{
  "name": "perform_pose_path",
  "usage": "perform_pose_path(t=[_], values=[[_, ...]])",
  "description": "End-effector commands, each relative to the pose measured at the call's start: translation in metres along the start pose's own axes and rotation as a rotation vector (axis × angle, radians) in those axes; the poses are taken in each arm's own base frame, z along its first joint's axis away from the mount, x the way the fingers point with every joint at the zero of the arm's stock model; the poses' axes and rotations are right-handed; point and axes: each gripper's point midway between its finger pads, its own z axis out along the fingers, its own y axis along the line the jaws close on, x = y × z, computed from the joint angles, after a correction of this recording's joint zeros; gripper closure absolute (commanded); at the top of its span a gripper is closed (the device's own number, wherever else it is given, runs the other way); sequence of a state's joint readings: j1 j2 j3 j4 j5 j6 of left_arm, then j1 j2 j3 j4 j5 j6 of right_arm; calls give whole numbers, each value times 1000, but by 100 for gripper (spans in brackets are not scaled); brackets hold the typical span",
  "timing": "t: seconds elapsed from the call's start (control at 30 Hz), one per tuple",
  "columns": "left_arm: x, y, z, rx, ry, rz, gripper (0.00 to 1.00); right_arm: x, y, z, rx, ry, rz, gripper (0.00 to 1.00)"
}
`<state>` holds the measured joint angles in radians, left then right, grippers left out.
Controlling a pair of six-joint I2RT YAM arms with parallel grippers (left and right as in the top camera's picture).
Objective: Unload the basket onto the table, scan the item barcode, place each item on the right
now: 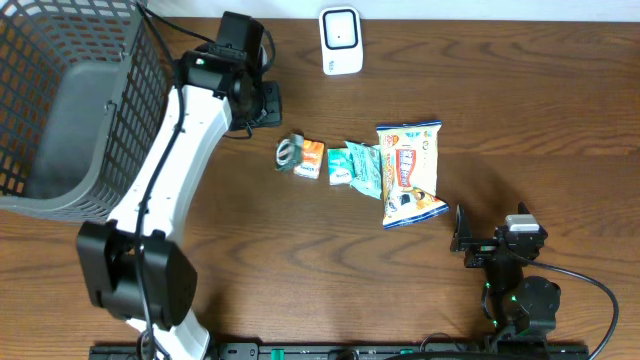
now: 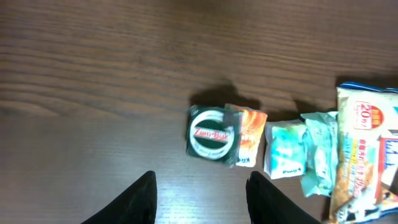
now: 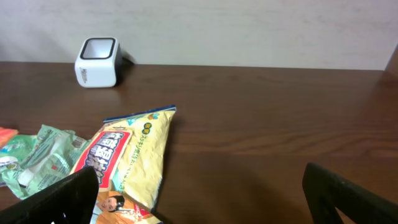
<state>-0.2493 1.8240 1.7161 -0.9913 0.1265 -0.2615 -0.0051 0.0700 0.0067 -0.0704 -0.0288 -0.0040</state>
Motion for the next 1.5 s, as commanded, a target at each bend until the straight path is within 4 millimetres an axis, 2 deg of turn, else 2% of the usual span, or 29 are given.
perform_pose_path(t=[0.0,0.13,0.17,0.2,0.3,0.33,0.37,0.43,0.6,0.7,0.93,1.1,1.2,1.33,1.47], values=[[-7,0,-46,7,-100,12,53,1,-1,0,5,1,11,1],[-3,0,-70,15,-135,14,53,1,-1,0,5,1,11,1],[-2,2,-76,10,-145,14,41,1,-1,0,5,1,11,1],[-1,3,-82,7,-152,14,33,1,-1,0,5,1,11,1],[10,5,-99,6,-154,13,22,1,-1,0,5,1,11,1],[14,6,-103,5,-148,12,12,1,-1,0,5,1,11,1],[18,7,-105,2,-140,8,7,1,-1,0,5,1,11,1],[29,11,-108,-7,-109,-9,4,1,-1,0,5,1,11,1],[65,18,-111,-31,27,-19,2,1,-1,0,5,1,11,1],[78,22,-116,-40,66,-21,2,1,-1,0,5,1,11,1],[89,21,-162,5,-52,-9,2,1,-1,0,5,1,11,1],[111,27,-188,27,-119,11,2,1,-1,0,5,1,11,1],[130,33,-190,29,-126,10,2,1,-1,0,5,1,11,1],[161,44,-182,25,-115,5,2,1,-1,0,5,1,11,1],[179,50,-180,35,-143,8,2,1,-1,0,5,1,11,1]])
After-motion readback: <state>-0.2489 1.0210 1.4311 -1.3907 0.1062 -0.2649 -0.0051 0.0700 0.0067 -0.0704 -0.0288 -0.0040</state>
